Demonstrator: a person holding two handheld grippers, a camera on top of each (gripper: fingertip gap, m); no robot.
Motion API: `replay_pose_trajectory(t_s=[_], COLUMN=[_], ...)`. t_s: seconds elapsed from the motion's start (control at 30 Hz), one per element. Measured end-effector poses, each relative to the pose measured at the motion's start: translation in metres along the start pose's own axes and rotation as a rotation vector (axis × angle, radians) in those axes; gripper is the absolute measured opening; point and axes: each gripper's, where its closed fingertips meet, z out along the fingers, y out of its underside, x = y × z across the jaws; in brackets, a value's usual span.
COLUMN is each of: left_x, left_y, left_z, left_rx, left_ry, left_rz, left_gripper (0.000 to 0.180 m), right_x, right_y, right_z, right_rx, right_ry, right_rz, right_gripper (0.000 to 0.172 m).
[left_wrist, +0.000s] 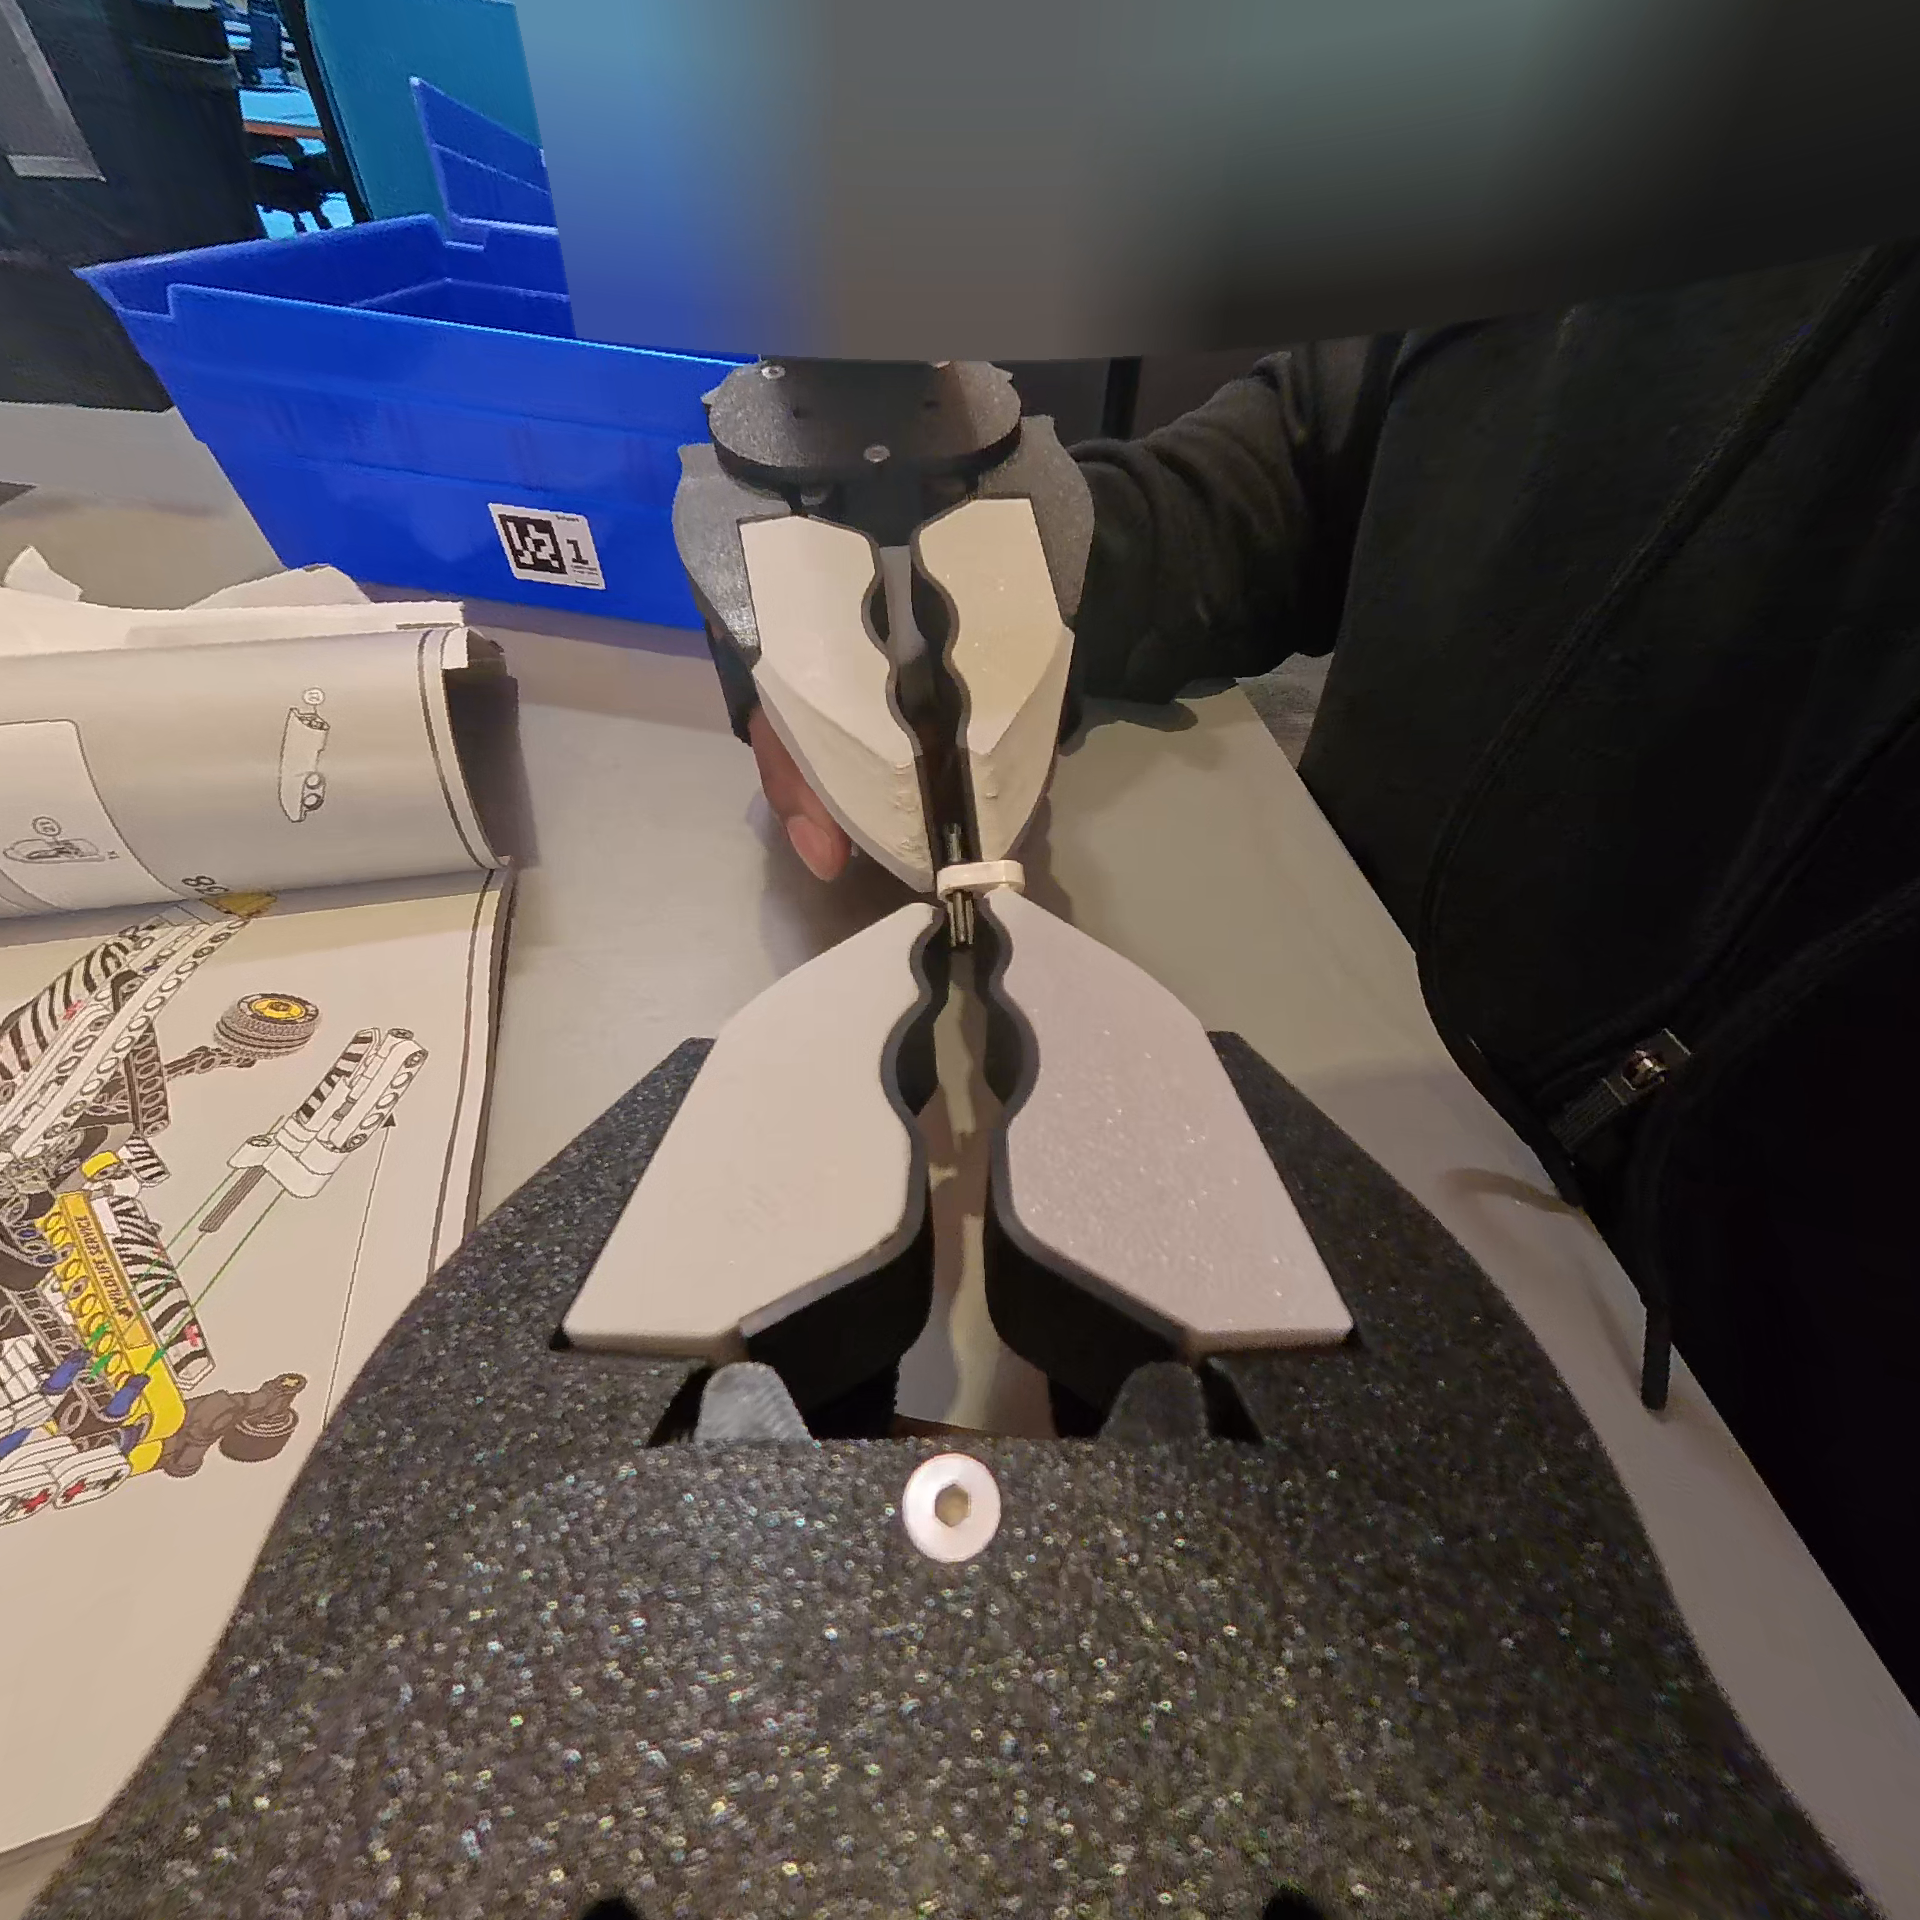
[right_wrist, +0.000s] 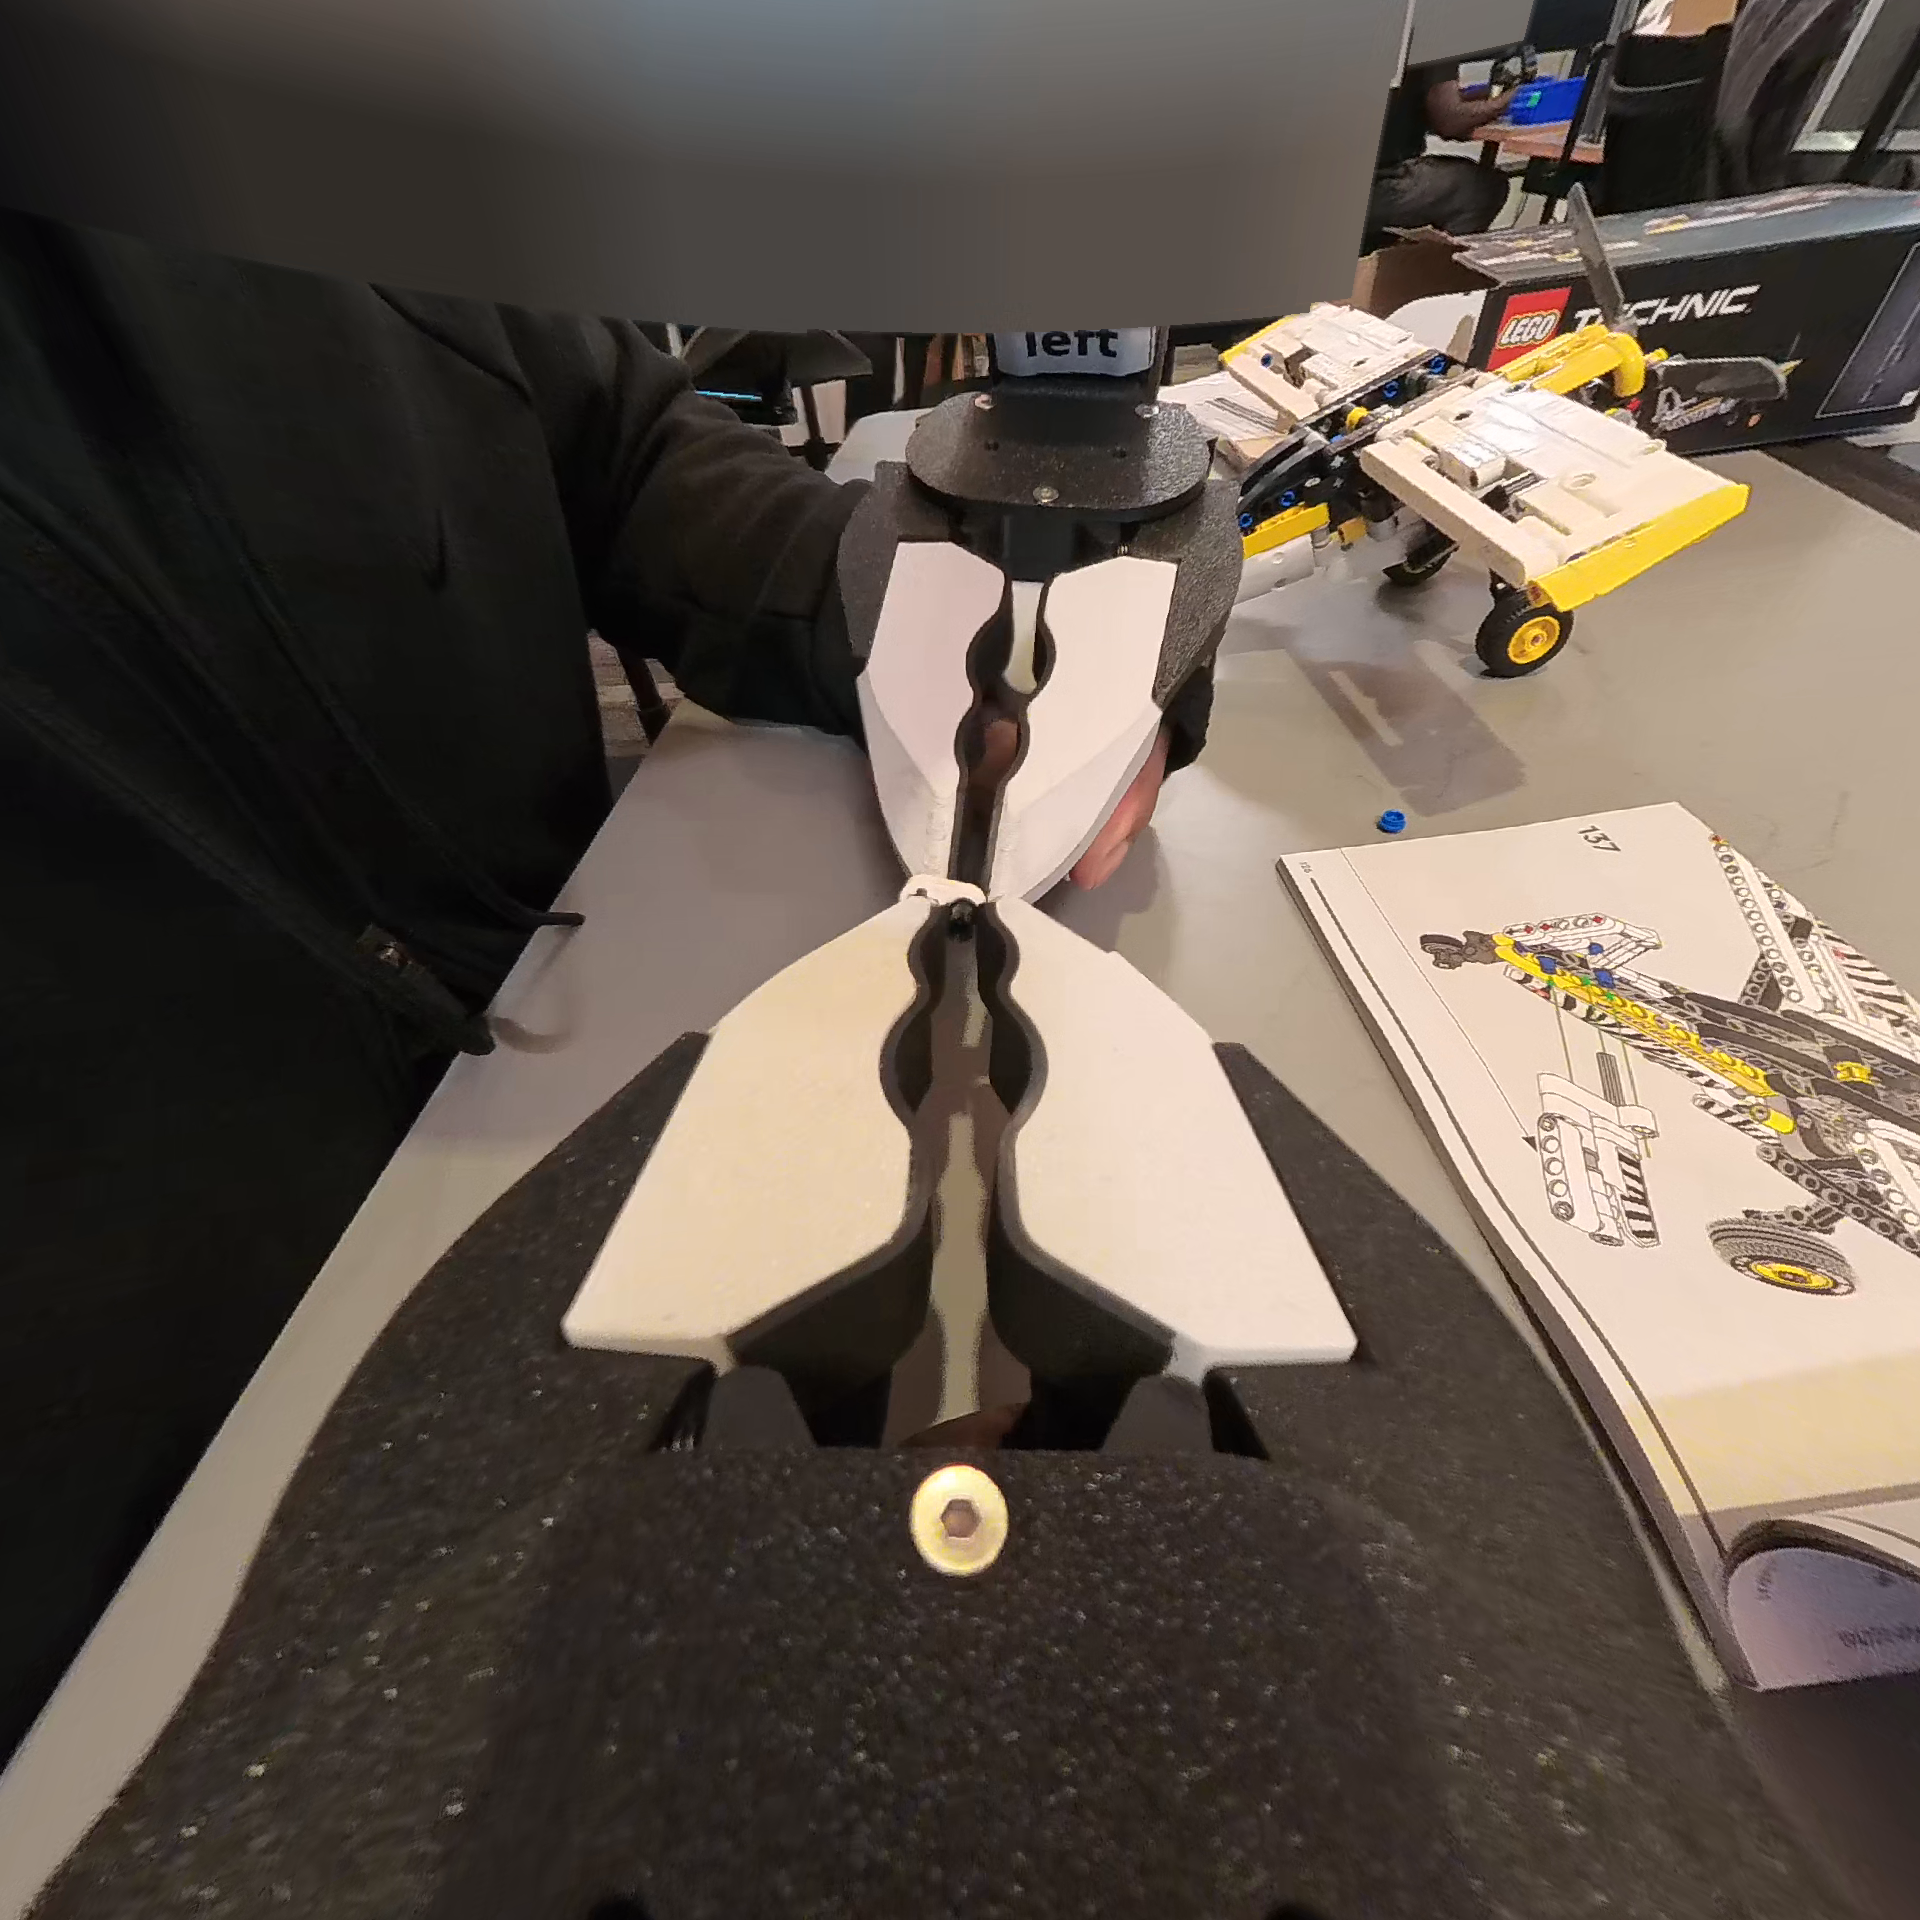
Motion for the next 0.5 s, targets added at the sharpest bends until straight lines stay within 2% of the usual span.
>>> replay_pose_trajectory(t_s=[0.5], left_x=[-0.009], left_y=[-0.012], left_z=[-0.003], left_rx=[0.096], left_ry=[-0.046], left_rz=[-0.034], left_gripper=[0.005], right_x=[0.012], right_y=[-0.011], right_z=[-0.009], right_rx=[0.093], right_ry=[0.053], right_rz=[0.014], right_gripper=[0.004])
